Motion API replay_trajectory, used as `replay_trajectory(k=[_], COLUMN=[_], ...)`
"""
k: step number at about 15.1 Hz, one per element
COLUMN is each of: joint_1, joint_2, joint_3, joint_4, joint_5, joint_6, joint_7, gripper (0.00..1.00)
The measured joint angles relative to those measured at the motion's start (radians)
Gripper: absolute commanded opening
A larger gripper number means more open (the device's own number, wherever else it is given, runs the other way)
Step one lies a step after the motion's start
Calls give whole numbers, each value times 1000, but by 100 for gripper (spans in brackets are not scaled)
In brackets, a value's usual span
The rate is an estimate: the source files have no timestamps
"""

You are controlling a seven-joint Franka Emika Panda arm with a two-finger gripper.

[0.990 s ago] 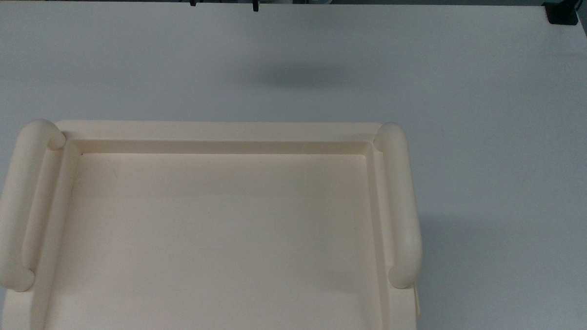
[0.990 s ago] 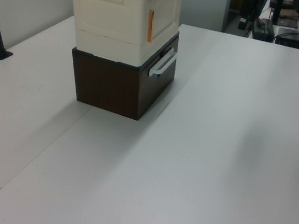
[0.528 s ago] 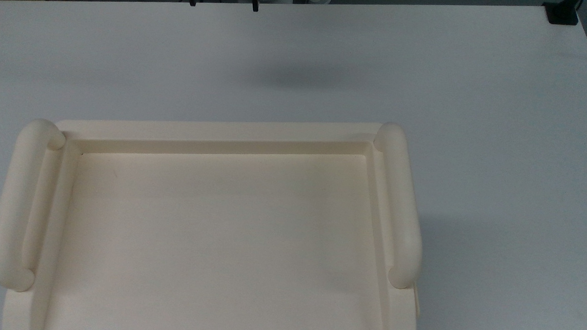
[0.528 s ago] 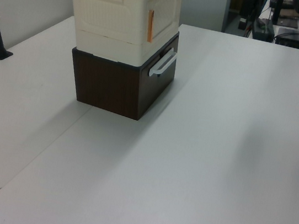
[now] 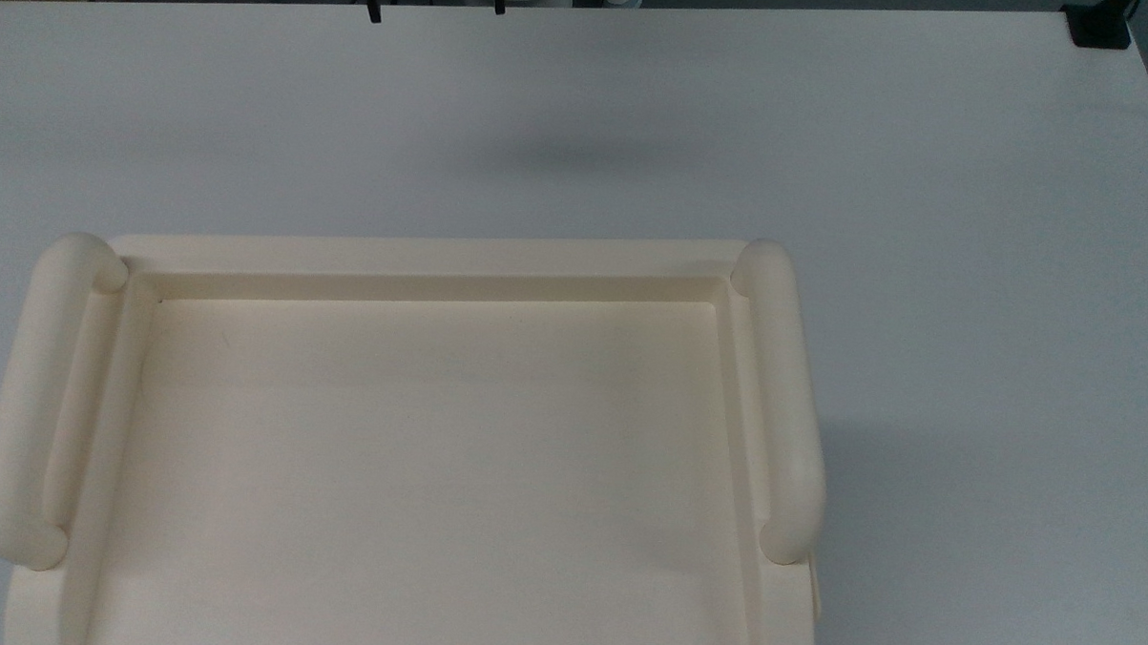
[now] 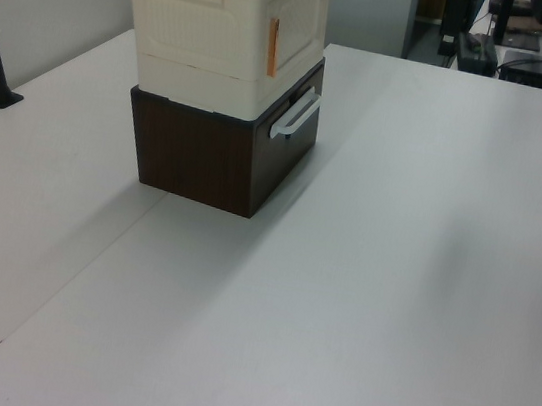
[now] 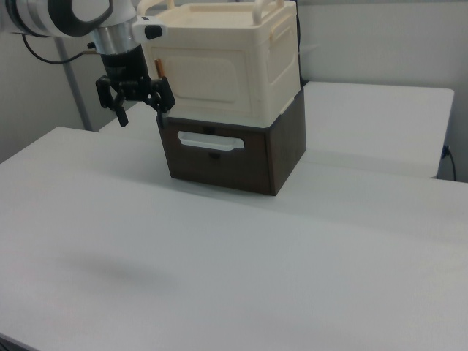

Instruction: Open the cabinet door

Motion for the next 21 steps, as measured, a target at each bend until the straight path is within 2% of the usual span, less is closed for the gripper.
replay_trajectory(k=[2,6,11,13,14,16,18,21], joint_1=[-6,-8,-4,3,7,7,7,8], joint_2=[0,-6,-6,-3,6,30,55,89], joint_3=[-4,-2,5,6,14,39,65,86], joint_4=[0,4,4,3,1,-1,-2,-3], joint_5=[0,0,2,35,75,110,115,117], joint_6=[2,60,199,263,323,441,551,655], joint_7=[-57,-81,-81,-76,-65,-20,38,87], gripper=[100,97,73,71,67,54,44,40])
